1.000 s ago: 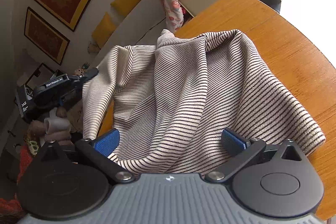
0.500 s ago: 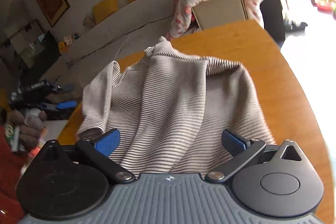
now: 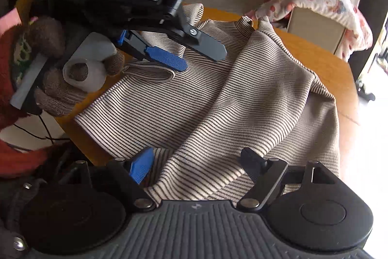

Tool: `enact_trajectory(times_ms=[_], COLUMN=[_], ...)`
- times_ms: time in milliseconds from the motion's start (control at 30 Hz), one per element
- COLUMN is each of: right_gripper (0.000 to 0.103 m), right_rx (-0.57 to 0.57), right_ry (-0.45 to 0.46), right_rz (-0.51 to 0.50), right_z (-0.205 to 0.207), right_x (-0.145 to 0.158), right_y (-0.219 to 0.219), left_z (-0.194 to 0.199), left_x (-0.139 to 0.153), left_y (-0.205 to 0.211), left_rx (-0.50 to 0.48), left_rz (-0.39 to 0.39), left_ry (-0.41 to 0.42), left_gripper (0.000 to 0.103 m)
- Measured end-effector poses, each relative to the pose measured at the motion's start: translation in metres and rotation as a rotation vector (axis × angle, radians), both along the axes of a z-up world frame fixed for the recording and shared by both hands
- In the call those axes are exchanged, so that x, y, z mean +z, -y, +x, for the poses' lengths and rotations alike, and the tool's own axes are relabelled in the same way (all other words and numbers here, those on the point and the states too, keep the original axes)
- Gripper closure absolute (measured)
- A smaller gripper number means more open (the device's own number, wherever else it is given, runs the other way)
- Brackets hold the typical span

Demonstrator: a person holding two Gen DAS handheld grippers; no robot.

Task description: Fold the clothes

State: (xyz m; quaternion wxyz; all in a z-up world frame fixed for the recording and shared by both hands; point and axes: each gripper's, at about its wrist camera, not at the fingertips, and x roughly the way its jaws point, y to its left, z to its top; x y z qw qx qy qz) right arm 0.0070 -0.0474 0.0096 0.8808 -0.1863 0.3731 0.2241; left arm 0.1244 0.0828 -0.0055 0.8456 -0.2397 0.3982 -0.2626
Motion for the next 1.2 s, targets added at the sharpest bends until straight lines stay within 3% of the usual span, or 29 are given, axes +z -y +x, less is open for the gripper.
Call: enact_trajectory(times_ms=[33,100,133,233,267,333,400,500,533,567,600,767,833,867,900,933,1000,1100,1200], right_gripper=[0.029,0.055,0.062,0.064,0.068,0.069,0.069,0.067,0.063,0.052,0.046,0.048,0.058,0.076,0.083,0.085,0.090,0.099,0.099], right_rx=[0.008,0.024,0.032,0.026,-0.016,-0.114,-0.196,-0.229,-0.193,-0.152,-0.114,0.097,0.194,0.231,0.249,0.258,0.233,0.103,-0.048], right_ry=[0.041,0.123,0.164,0.309,0.387,0.454,0.394,0.234,0.193,0.156,0.135,0.102,0.187,0.234,0.278,0.320,0.426,0.536,0.538], right_rz=[-0.056,-0.168,-0.224,-0.410,-0.497,-0.559,-0.391,-0.001,0.072,0.117,0.125,-0.157,-0.307,-0.390,-0.471,-0.546,-0.694,-0.822,-0.769], right_z=[0.005,0.016,0.021,0.041,0.054,0.084,0.104,0.122,0.124,0.125,0.125,0.116,0.109,0.108,0.110,0.115,0.134,0.180,0.224], right_x=[-0.001,-0.002,-0.003,-0.007,-0.012,-0.012,0.008,0.045,0.048,0.047,0.043,-0.009,-0.016,-0.019,-0.021,-0.023,-0.029,-0.028,-0.017], right_y=[0.001,0.003,0.005,0.010,0.013,0.027,0.042,0.053,0.045,0.033,0.021,-0.035,-0.037,-0.035,-0.030,-0.025,-0.008,0.021,0.042], left_z=[0.002,0.003,0.003,0.008,0.009,0.010,0.010,0.008,0.007,0.009,0.011,0.024,0.025,0.024,0.023,0.022,0.021,0.021,0.019], left_x=[-0.005,-0.008,-0.009,-0.010,-0.009,-0.007,-0.003,0.009,0.014,0.014,0.013,-0.008,-0.014,-0.015,-0.014,-0.014,-0.014,-0.013,-0.012], left_y=[0.003,-0.001,-0.004,-0.020,-0.027,-0.043,-0.057,-0.059,-0.058,-0.053,-0.045,-0.021,-0.020,-0.019,-0.020,-0.021,-0.024,-0.028,-0.033], left_rx=[0.004,0.005,0.006,0.034,0.055,0.091,0.108,0.094,0.085,0.069,0.051,0.031,0.024,0.019,0.017,0.015,0.012,0.003,0.000], left_rz=[0.019,0.028,0.032,0.038,0.051,0.055,0.037,0.016,0.011,-0.003,-0.026,-0.048,-0.037,-0.030,-0.025,-0.020,-0.014,-0.003,0.018], left_ry=[-0.009,0.003,0.008,0.001,0.002,0.001,-0.011,0.021,0.038,0.043,0.043,0.009,0.014,0.027,0.029,0.030,0.031,0.038,0.049], left_gripper=[0.009,0.013,0.017,0.027,0.027,0.027,0.025,0.005,0.005,0.005,0.005,0.005,0.005,0.005,0.005,0.005,0.005,0.006,0.006])
